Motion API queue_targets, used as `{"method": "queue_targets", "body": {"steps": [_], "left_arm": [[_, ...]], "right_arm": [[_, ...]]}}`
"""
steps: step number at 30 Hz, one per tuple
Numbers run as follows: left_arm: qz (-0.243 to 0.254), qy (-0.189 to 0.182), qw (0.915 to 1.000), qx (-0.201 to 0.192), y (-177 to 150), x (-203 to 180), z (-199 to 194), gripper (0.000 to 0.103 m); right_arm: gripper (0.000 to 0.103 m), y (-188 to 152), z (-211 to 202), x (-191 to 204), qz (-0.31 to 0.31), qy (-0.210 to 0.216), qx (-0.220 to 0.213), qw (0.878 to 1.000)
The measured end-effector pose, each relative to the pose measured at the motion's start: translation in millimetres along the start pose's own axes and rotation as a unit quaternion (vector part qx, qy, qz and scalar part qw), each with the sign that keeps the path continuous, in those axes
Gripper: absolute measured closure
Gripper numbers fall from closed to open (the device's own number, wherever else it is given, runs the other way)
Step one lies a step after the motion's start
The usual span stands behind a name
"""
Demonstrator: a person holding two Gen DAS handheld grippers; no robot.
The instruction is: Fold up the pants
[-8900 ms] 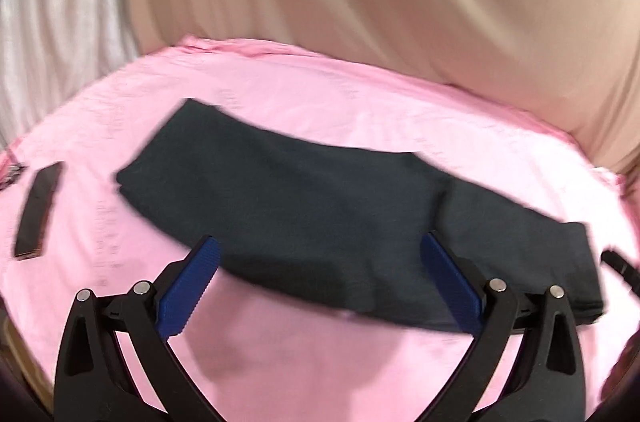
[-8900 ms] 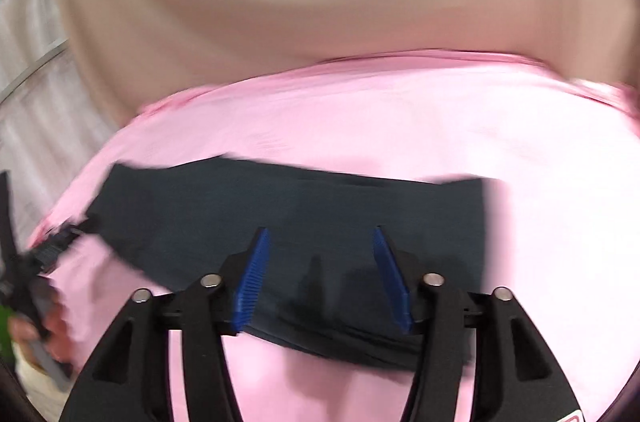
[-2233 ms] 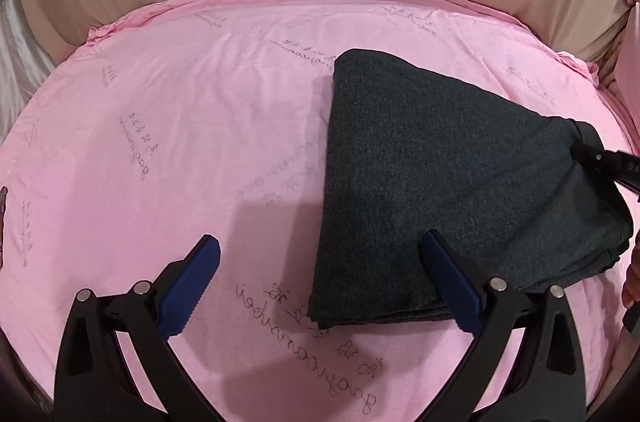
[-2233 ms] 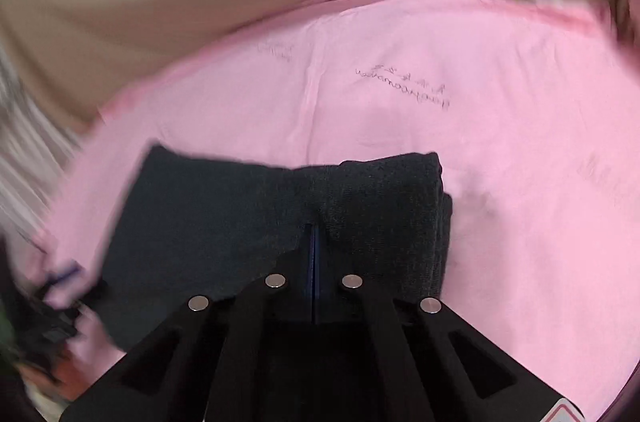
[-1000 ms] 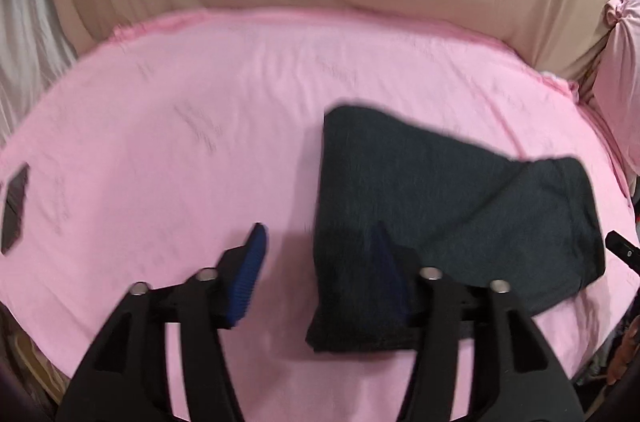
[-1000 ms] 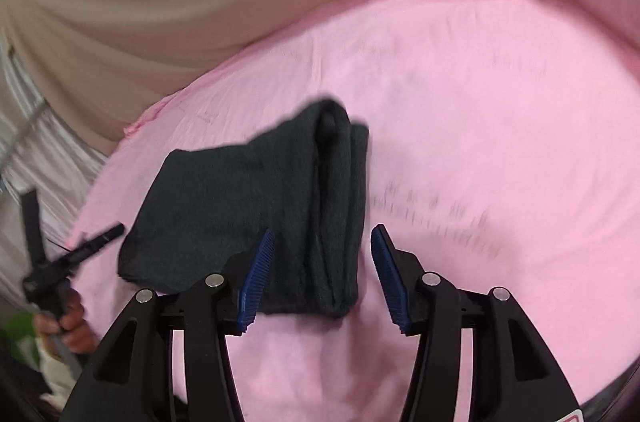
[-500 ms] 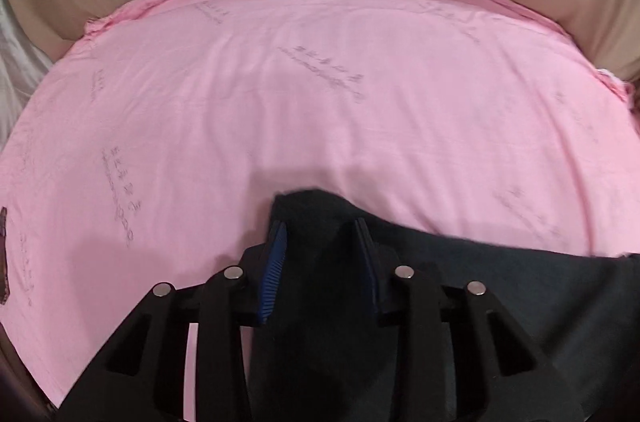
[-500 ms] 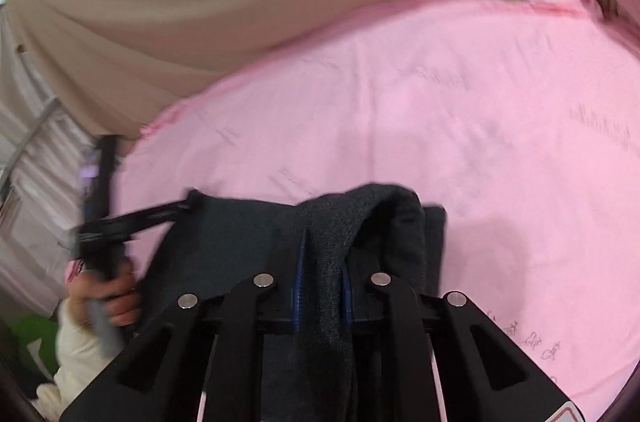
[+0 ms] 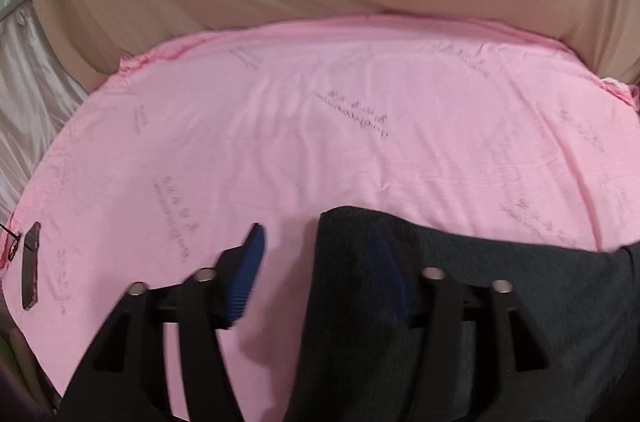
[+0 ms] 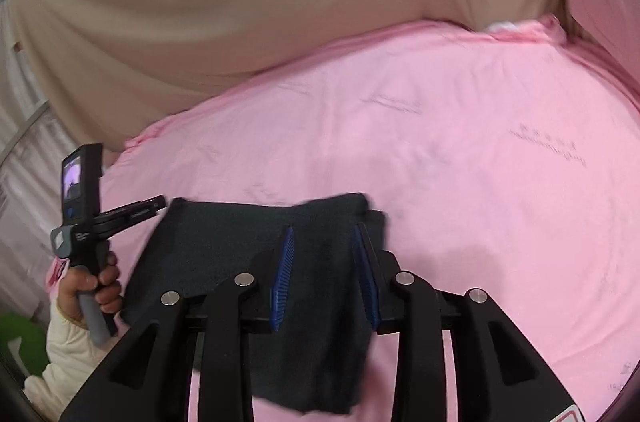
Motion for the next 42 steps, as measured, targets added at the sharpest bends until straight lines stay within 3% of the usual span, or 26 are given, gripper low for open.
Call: {"method": "queue_targets", "body": {"steps": [1, 4, 10, 13, 17, 20, 23, 26, 31, 34, 37, 42], "left_arm": [[0.002, -0.002, 1.0, -0.009, -2, 2, -11, 0.027], [0.016, -0.004, 0.9994, -0.03, -10, 5, -39, 0.025], [0.035, -0.009, 0.9992, -0.019, -35, 6, -53, 0.025], [0.044, -0.007, 0.9989, -0.013, -49, 5, -54, 0.025], [0.04, -0.013, 0.9991, -0.002, -60, 8, -53, 0.025], [0.038, -0.015, 0.9992, 0.001, -66, 8, -56, 0.024], [0.039, -0.016, 0.9991, 0.003, -70, 8, -58, 0.024], [0.042, -0.014, 0.999, 0.004, -74, 9, -59, 0.024], [0.041, -0.018, 0.9989, 0.01, -80, 10, -60, 0.024], [0.046, -0.019, 0.9988, 0.006, -84, 12, -65, 0.016], [0.051, -0.018, 0.9985, -0.006, -90, 22, -73, 0.015], [0.047, 0.001, 0.9988, -0.013, -97, 42, -82, 0.014]], "right_arm": [[0.075, -2, 2, 13, -0.012, 0.011, 0.006, 1.0], [0.077, -14, 26, 45, -0.046, 0.028, 0.036, 0.998], [0.078, -62, 74, 63, -0.082, -0.006, 0.098, 0.992], [0.079, -68, 71, 64, -0.086, -0.021, 0.093, 0.992], [0.078, -63, 50, 74, -0.078, 0.002, 0.071, 0.994], [0.078, -77, 63, 72, -0.087, -0.004, 0.098, 0.991], [0.078, -76, 55, 73, -0.079, -0.005, 0.089, 0.993], [0.077, -73, 40, 84, -0.077, 0.022, 0.077, 0.994], [0.076, -91, 49, 81, -0.081, 0.029, 0.086, 0.993], [0.076, -80, 40, 80, -0.064, 0.029, 0.09, 0.993], [0.076, -56, 35, 97, -0.069, 0.06, 0.075, 0.993], [0.074, -19, 73, 136, -0.101, 0.087, 0.078, 0.988]]}}
Point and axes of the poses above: each gripper's, at about its wrist camera, not at the fingertips, and z roughly the way its jaws point, x to its left, y to its top, the point moved 2 cm from there along z, roughly the way its jaws point, and after that the axes turned 10 degrees about -x, right-handed, at the moved point
